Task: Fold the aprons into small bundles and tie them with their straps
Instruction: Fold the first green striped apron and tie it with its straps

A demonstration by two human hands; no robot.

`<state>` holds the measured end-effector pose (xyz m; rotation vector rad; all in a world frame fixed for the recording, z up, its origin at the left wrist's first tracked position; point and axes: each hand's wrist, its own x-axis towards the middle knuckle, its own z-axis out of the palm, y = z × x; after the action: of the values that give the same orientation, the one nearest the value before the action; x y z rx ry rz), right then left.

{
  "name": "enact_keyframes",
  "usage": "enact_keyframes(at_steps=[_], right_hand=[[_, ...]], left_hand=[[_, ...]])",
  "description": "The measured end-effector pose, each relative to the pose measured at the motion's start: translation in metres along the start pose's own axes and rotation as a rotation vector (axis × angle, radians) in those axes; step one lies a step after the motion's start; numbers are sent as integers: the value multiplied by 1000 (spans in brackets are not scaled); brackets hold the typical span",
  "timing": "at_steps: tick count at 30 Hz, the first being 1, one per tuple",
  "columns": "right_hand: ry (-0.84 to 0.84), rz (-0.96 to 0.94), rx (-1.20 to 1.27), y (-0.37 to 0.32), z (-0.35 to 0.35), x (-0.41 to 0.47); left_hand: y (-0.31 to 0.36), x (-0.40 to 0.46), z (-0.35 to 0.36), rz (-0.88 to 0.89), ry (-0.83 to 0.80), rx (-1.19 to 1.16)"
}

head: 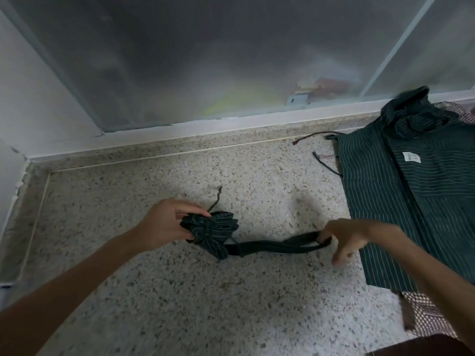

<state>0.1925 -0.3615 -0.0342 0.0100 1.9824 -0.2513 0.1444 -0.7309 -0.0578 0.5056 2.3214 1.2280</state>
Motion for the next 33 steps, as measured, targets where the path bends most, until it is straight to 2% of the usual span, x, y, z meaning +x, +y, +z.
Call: enact_keyframes(at_steps=[1,3,4,5,7,9,12,17,21,22,25,27,29,31,33], right_hand=[[83,-80,83,-10,-7,-1],[426,-314,358,-49,-15,-6],[535,-422,412,-72,-20,-6],[534,-515,402,-93,-22,-3],[346,-610,317,-126,-21,10],[197,-574,255,-139,-22,24],[117,-548,255,-135,-31,29],[76,-584,363,-129,-40,31],[98,-558,398,-125,-46,30],[155,-540,303,-125,-46,30],[396,-464,-234,-128,-50,24],[411,-437,-326,-131,-54,21],[312,-392,-206,-135,-60,27],[111,-260,107,-139,-67,39],[-11,-94,428,-142,-72,45]], left_hand=[[4,1,2,13,-7,-7],[14,4,6,32,-41,5],[19,7,7,40,-58,27],[22,9,6,49,-74,52],[26,14,4,49,-101,99],[28,16,2,39,-118,147],[29,15,3,9,-148,98],[35,15,7,-31,-178,39],[37,21,9,-48,-206,44],[36,24,11,-74,-200,28],[29,34,17,-225,-191,-9],[26,43,21,-309,-190,-34],[28,51,26,-376,-183,-57],[33,62,32,-459,-127,-52],[36,73,40,-525,-40,-48]])
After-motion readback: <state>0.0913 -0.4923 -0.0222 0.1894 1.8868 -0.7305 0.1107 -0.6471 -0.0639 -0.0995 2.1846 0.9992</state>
